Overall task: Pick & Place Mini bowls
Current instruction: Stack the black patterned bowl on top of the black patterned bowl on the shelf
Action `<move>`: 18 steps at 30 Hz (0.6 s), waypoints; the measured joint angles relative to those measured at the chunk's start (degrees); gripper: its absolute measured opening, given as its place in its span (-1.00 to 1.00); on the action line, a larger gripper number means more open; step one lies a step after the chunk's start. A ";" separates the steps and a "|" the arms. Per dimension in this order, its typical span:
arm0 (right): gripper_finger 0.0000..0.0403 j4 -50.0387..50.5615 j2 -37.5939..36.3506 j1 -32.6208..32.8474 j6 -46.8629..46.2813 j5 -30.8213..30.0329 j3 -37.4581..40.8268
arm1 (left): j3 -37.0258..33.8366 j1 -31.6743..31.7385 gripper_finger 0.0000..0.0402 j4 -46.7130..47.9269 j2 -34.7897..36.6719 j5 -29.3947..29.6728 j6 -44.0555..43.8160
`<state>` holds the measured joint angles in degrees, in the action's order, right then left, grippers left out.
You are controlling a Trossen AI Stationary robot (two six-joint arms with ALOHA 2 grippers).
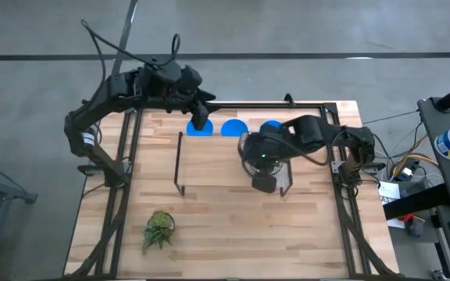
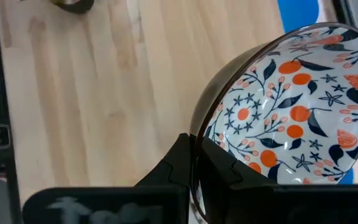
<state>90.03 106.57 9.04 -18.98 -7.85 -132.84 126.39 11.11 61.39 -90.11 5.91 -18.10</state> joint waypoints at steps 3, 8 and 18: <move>-0.95 0.03 0.21 0.07 -3.80 1.12 0.92 | 0.00 -0.02 -0.06 -0.24 0.11 0.00 0.44; -0.95 0.16 -0.31 0.99 -9.55 0.07 3.03 | -0.04 -0.02 -0.06 -0.23 0.11 -0.04 1.24; -0.95 -0.01 -11.55 0.86 -14.13 -1.27 15.55 | -0.04 -0.02 -0.06 -0.01 0.09 -0.04 3.12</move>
<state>90.02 95.02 9.90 -33.11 -9.13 -117.29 126.34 11.09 61.39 -90.02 5.87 -14.99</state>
